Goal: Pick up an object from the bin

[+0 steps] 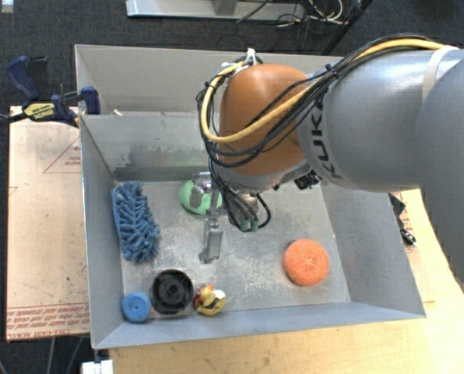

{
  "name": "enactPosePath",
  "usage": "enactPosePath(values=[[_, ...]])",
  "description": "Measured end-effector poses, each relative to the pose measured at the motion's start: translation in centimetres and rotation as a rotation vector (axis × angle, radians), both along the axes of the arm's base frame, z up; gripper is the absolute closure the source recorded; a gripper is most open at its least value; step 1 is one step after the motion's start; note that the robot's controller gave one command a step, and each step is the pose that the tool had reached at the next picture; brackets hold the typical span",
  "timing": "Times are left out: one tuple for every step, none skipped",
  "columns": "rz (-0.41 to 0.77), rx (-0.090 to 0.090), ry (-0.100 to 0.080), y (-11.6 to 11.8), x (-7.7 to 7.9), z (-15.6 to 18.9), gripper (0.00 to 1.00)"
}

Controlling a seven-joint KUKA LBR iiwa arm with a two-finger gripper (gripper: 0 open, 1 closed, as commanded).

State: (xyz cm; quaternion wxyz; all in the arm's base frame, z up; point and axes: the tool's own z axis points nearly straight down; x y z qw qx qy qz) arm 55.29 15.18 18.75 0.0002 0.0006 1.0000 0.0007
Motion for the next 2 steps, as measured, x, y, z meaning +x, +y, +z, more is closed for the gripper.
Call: enactPosePath(values=[[0.013,0.002,-0.01,1.5,-0.9,-3.8,0.0],[0.103,0.0,0.001,3.2,-3.5,-7.8,0.0]])
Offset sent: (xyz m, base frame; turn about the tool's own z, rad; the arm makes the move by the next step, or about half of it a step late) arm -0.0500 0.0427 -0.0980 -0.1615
